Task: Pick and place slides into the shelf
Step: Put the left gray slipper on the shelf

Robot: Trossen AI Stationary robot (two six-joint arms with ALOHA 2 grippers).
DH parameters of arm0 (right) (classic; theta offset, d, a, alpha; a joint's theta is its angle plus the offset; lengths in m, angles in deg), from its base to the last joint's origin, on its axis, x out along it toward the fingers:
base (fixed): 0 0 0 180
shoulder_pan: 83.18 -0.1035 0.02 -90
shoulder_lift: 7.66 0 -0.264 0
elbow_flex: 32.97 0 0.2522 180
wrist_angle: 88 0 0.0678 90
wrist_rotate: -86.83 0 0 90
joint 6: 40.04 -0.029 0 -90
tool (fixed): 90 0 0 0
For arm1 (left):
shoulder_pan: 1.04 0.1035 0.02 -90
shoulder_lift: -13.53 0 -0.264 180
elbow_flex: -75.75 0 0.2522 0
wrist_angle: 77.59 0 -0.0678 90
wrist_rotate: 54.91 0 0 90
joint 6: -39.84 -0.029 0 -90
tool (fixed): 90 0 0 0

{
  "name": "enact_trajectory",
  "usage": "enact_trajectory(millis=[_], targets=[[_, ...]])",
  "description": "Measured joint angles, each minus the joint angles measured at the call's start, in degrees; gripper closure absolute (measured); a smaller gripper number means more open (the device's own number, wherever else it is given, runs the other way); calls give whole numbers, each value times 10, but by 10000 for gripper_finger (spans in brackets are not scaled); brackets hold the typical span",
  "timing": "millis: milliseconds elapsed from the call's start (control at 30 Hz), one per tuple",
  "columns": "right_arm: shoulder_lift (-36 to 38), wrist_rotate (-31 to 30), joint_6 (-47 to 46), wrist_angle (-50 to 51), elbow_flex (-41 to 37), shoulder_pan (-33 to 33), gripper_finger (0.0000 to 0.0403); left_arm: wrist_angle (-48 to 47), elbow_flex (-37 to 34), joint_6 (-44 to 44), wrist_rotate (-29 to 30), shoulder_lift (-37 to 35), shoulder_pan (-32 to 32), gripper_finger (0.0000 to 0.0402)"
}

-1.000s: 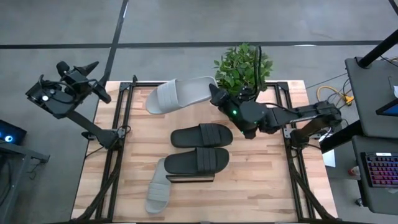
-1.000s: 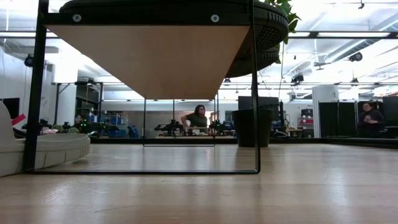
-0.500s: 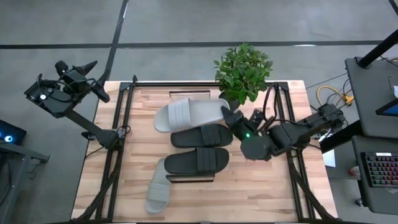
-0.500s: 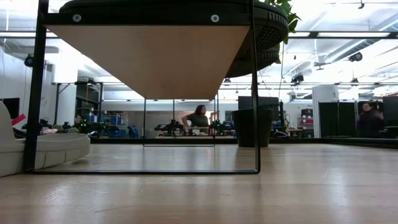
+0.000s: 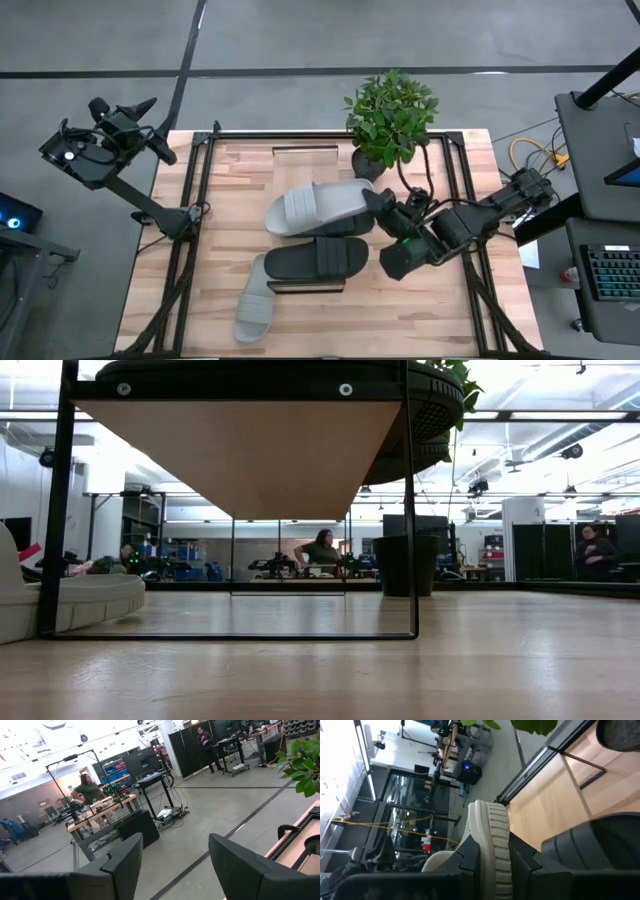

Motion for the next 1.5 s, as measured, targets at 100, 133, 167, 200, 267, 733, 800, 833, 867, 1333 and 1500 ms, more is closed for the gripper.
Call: enact_trajectory(millis=[100,133,167,200,267,733,800,833,867,1333,1500], targets=[[3,-1,-2,22,0,1,354,0,0,0,0,0,0,190],[4,-1,-2,37,0,3,354,0,0,0,0,0,0,190],[4,4,-2,51,0,7,354,0,0,0,0,0,0,190],[4,12,-4,62,0,12,354,0,0,0,0,0,0,190],[4,21,-4,74,0,23,354,0,0,0,0,0,0,190],[3,47,-10,77,-22,75,354,0,0,0,0,0,0,190],[3,61,-13,75,-32,75,354,0,0,0,0,0,0,190],[3,64,-16,75,-37,75,354,0,0,0,0,0,0,190],[3,64,-17,72,-40,76,354,0,0,0,1,0,0,190],[0,29,-14,-32,-90,111,354,1,0,1,-39,0,0,190],[0,18,-12,-46,-105,111,354,28,0,2,-200,-10,0,190]])
